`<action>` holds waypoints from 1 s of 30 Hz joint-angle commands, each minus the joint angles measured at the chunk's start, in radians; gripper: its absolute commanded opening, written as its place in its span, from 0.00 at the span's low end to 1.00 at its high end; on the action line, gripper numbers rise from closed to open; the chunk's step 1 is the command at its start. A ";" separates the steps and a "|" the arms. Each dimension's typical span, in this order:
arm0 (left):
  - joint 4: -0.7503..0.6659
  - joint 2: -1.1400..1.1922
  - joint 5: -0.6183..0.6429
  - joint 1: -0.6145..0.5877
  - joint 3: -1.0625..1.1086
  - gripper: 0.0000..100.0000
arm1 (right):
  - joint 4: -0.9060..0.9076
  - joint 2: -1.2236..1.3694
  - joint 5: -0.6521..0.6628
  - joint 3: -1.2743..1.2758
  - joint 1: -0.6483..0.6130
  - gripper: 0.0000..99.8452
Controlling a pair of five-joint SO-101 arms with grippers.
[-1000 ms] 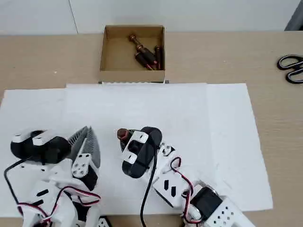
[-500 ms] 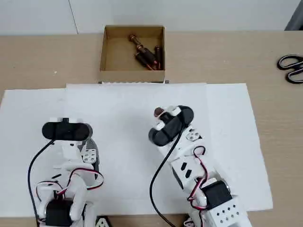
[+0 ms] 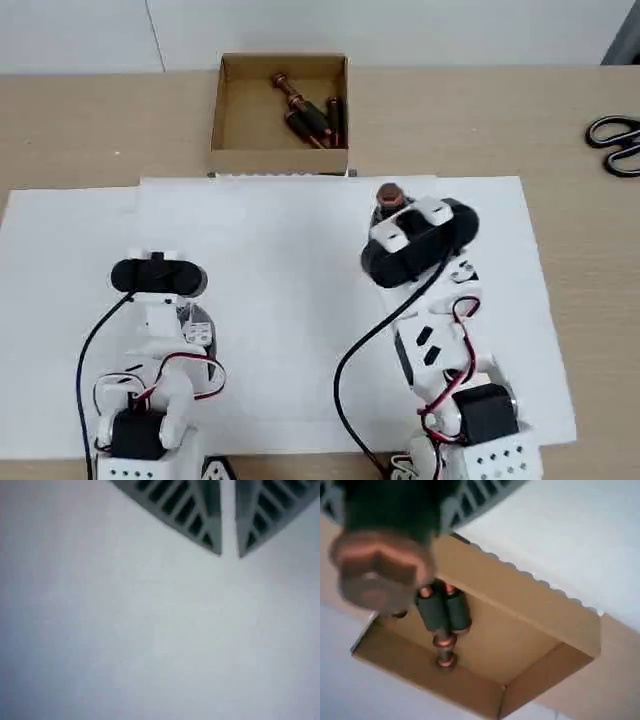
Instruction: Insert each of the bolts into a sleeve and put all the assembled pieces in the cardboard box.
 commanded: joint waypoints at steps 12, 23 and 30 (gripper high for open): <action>-0.025 -0.011 -0.002 -0.002 0.007 0.01 | 0.004 0.492 -0.029 -0.654 0.012 0.00; -0.025 -0.011 -0.002 -0.002 0.007 0.01 | 0.002 1.239 -0.032 -1.255 0.012 0.00; -0.025 -0.011 -0.002 -0.002 0.007 0.01 | -0.027 1.664 0.060 -1.567 -0.018 0.00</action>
